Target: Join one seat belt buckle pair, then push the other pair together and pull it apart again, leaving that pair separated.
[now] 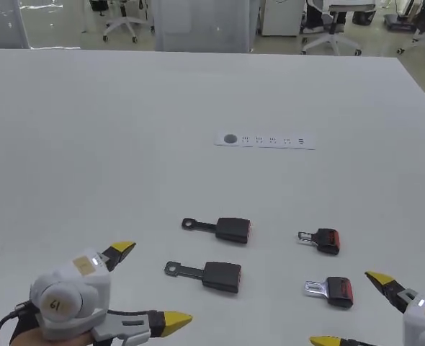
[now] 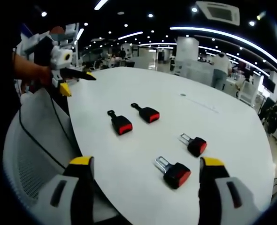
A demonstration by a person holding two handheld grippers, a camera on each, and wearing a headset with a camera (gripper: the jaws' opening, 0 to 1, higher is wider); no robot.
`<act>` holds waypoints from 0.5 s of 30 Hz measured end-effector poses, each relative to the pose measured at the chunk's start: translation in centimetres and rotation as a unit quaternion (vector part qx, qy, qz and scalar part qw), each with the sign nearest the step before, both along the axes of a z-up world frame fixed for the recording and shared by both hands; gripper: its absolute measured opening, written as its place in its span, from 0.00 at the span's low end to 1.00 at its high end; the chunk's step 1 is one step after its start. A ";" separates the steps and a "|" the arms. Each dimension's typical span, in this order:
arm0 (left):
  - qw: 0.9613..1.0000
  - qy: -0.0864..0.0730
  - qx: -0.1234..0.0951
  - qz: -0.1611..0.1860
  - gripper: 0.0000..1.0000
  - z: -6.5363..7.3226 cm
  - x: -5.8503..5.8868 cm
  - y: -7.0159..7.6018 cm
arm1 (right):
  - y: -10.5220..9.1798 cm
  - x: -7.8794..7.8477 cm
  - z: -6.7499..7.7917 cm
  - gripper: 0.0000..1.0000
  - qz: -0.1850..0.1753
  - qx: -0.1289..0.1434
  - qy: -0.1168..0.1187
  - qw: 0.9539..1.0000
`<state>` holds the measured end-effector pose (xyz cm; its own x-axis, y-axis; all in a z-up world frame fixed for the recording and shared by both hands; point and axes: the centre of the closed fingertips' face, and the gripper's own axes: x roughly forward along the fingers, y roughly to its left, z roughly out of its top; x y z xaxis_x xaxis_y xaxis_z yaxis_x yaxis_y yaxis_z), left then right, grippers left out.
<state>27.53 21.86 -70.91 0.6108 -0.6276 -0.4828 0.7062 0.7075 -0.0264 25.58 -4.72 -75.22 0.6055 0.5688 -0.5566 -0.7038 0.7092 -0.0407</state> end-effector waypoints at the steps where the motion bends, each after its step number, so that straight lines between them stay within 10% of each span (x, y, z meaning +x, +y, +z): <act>1: 1.000 0.000 0.000 0.001 1.00 0.0 0.1 0.0 | 0.0 0.0 0.0 0.94 0.000 -0.001 0.000 1.000; 15: 1.000 -0.002 -0.003 0.007 1.00 0.2 0.6 0.2 | 0.2 0.1 0.2 0.94 0.004 0.005 0.000 1.000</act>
